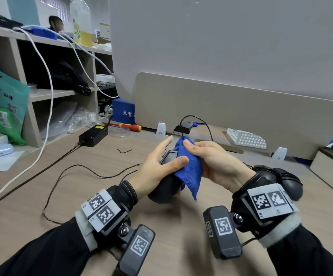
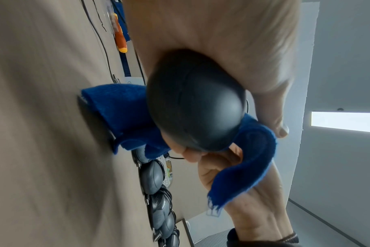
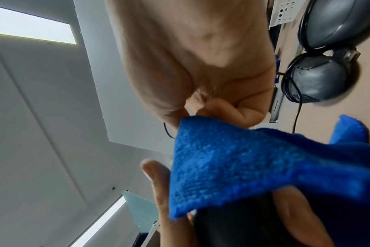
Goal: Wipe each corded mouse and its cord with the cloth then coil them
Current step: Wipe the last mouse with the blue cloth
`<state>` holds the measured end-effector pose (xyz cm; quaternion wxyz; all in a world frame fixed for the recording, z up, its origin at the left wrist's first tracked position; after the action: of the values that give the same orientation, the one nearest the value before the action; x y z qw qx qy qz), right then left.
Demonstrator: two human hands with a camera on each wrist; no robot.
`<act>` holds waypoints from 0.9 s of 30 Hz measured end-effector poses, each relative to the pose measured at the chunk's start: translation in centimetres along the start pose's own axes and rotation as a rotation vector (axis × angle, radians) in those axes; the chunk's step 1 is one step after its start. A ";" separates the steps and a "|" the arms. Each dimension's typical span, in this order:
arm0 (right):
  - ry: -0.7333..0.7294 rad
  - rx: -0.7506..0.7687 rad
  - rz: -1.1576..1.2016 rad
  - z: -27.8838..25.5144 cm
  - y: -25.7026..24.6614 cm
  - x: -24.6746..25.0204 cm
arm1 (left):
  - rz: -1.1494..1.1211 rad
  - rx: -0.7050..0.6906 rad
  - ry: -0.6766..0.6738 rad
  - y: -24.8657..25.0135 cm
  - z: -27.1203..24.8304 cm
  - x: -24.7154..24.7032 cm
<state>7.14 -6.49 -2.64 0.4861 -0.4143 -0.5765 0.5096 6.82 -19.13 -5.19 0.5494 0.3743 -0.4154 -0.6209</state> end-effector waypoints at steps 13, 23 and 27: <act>0.132 0.087 0.237 0.4 -1.3 1.9 | -0.257 0.243 -0.012 -0.5 -1.4 -0.6; -0.198 0.013 0.045 -0.5 0.5 0.4 | -0.377 0.389 -0.193 -0.6 -2.1 -2.1; -0.271 0.002 0.025 -0.8 0.8 -0.6 | -0.361 0.429 -0.219 -0.8 -2.2 -2.1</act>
<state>7.97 -6.80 -3.56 0.3976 -0.3485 -0.6311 0.5676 8.76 -17.23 -6.71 0.2905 0.4803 -0.5205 -0.6434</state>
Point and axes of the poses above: each hand's wrist, its own z-axis towards the middle knuckle, its own x-axis out of the back of the hand, y = z × x, the point moved 8 cm from there along z, towards the middle knuckle, and after that the axes turned 8 degrees about y, right-handed, at the moved point
